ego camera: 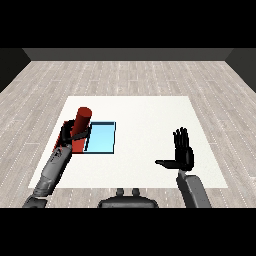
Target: Pick the red can and put it in the red box
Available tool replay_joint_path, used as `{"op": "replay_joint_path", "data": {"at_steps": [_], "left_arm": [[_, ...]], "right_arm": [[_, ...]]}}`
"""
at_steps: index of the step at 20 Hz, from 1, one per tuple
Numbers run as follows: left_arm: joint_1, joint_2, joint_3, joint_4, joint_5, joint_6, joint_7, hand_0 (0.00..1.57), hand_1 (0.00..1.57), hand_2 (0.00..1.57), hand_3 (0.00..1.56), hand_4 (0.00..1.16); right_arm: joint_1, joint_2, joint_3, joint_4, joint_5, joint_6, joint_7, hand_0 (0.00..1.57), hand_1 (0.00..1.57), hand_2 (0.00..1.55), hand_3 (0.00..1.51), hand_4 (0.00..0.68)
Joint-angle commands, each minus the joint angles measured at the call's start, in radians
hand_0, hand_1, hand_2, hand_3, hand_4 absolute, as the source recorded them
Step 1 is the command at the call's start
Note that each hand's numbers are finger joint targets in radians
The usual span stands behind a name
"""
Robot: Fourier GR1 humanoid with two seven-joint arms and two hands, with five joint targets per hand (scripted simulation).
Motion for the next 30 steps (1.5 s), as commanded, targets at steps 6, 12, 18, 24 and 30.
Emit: {"op": "replay_joint_path", "data": {"at_steps": [6,12,18,24,30], "left_arm": [[-0.144,0.086,0.025,0.529,-0.097,-0.068,0.076,1.57,1.57,1.52,1.43,1.02],[-0.227,0.074,0.007,0.822,-0.161,-0.094,0.124,0.63,0.63,0.60,0.00,0.77],[-0.259,0.020,0.004,0.960,-0.185,-0.162,0.059,0.88,0.88,0.93,0.78,0.52],[-0.318,0.061,-0.021,1.064,-0.230,-0.232,0.112,0.00,0.00,0.00,0.00,0.00],[-0.285,0.053,0.267,0.842,0.065,-0.308,-0.235,0.00,0.00,0.00,0.00,0.00]], "right_arm": [[-0.032,0.021,-0.048,0.118,-0.004,0.006,-0.040,0.00,0.00,0.00,0.00,0.000],[-0.110,0.027,-0.044,0.186,0.036,-0.007,-0.048,0.00,0.00,0.00,0.00,0.000],[-0.184,0.051,-0.066,0.335,0.030,0.028,-0.105,0.00,0.00,0.00,0.00,0.000],[-0.158,0.075,-0.063,0.342,0.027,0.043,-0.146,0.00,0.00,0.00,0.00,0.000],[-0.162,0.065,-0.059,0.289,0.007,0.057,-0.109,0.00,0.00,0.00,0.00,0.000]]}}
